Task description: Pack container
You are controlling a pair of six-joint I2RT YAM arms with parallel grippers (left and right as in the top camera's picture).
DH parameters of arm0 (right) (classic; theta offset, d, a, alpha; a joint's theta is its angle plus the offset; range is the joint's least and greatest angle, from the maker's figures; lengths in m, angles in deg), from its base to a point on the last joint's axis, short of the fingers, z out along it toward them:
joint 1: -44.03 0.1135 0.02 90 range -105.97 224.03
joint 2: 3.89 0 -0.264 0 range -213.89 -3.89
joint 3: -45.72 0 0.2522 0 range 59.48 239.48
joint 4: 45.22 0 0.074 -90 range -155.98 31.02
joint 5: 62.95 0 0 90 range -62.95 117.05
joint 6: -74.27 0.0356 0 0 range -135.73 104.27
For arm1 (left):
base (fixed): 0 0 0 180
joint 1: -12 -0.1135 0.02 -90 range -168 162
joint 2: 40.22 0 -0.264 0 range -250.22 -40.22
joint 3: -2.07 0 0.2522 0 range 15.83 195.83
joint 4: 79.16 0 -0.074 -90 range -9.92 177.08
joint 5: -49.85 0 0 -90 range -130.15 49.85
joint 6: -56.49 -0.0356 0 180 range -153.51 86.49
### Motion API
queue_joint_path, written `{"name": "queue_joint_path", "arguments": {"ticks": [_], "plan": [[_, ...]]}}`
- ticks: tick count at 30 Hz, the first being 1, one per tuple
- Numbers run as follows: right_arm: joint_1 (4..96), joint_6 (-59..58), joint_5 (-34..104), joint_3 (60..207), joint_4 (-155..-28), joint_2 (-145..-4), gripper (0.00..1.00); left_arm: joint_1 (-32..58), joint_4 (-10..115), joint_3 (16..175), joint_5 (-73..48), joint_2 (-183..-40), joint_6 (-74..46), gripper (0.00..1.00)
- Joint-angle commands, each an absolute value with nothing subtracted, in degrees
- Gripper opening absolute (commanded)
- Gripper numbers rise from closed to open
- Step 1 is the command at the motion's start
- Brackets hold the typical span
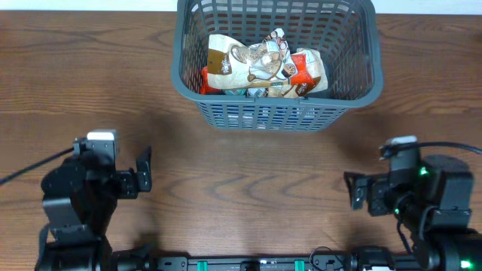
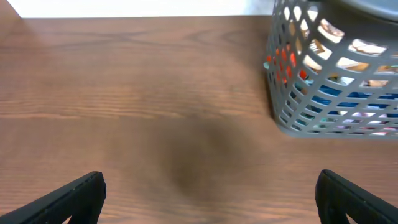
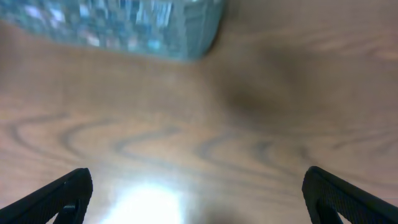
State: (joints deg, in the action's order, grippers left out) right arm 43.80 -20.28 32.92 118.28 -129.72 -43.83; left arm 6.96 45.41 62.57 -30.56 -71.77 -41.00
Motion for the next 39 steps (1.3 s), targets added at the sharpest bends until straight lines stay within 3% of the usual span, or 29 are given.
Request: {"name": "queue_joint_path", "arguments": {"ticks": [1,29,32,39], "plan": [[44.61,-20.09,30.23,115.09,-129.41,-43.26,0.99,6.94,45.79,61.89,-29.62,-71.16,-40.45,0.99],[44.59,-20.48,28.52,112.97,-128.84,-43.22,0.99,6.91,45.76,61.89,-29.62,-71.62,-40.45,0.99],[44.43,-21.77,29.31,112.45,-124.91,-40.38,0.99,6.91,45.76,61.89,-29.62,-71.62,-40.45,0.99],[44.54,-21.51,38.53,98.5,-99.36,-23.59,0.99,6.91,45.76,61.89,-29.62,-71.62,-40.45,0.99]]}}
